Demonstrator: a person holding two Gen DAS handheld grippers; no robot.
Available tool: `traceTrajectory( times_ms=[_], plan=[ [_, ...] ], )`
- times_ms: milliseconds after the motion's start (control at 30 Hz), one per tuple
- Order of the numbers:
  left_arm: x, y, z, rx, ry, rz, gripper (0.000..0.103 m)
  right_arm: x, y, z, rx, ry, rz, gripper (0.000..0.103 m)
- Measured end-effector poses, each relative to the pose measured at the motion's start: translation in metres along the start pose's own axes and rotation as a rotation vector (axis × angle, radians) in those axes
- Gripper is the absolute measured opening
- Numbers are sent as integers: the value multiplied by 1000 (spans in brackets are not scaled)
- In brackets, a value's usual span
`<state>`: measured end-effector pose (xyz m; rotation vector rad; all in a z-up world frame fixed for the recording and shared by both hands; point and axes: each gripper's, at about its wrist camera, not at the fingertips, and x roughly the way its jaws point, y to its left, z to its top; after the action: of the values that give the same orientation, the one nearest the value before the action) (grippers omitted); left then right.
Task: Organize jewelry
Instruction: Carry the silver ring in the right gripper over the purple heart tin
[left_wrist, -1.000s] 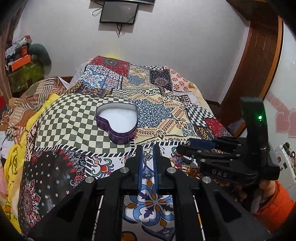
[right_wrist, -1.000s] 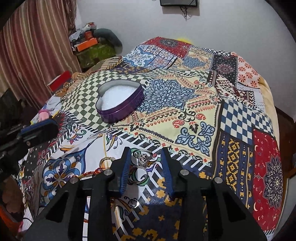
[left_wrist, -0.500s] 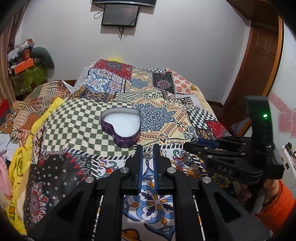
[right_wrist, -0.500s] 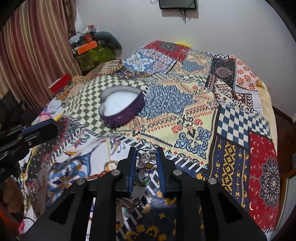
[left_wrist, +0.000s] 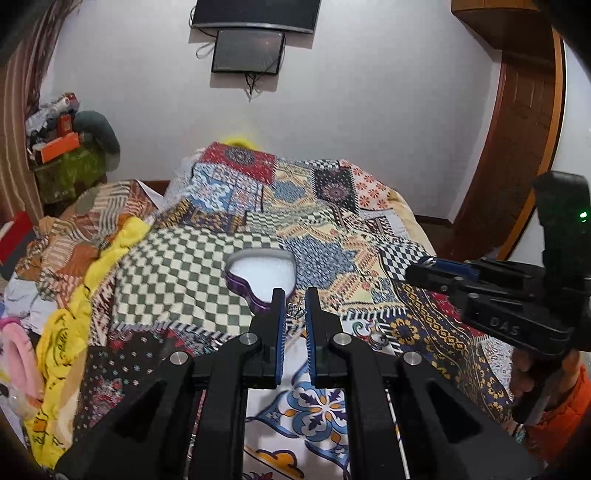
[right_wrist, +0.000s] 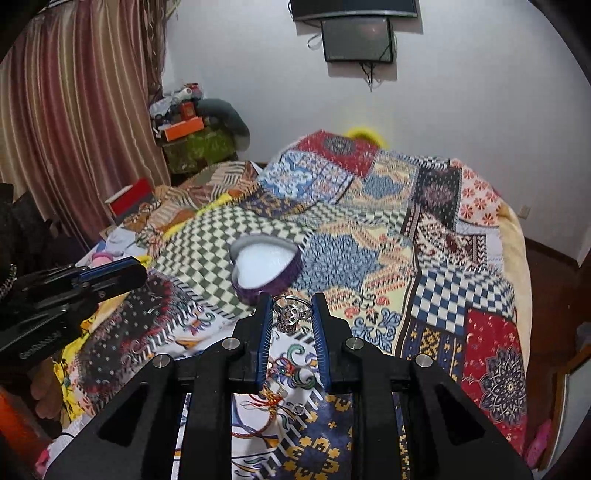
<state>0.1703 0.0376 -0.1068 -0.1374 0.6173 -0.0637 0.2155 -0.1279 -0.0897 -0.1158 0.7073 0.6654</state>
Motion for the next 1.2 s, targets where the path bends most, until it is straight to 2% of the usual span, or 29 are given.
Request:
traceTrajectory(
  times_ms=[300, 567, 933, 1200],
  plan=[
    [-8, 1, 17, 21, -53, 41, 9, -8, 18, 15, -47, -46, 8, 19],
    [1, 7, 26, 26, -67, 60, 9, 15, 29, 24, -77, -34, 11, 19],
    [29, 22, 40, 19, -55, 87, 9, 55, 26, 38, -95, 3, -4, 19],
    [62, 36, 48, 2, -4, 97, 9, 85, 20, 49, -69, 42, 20, 19]
  ],
)
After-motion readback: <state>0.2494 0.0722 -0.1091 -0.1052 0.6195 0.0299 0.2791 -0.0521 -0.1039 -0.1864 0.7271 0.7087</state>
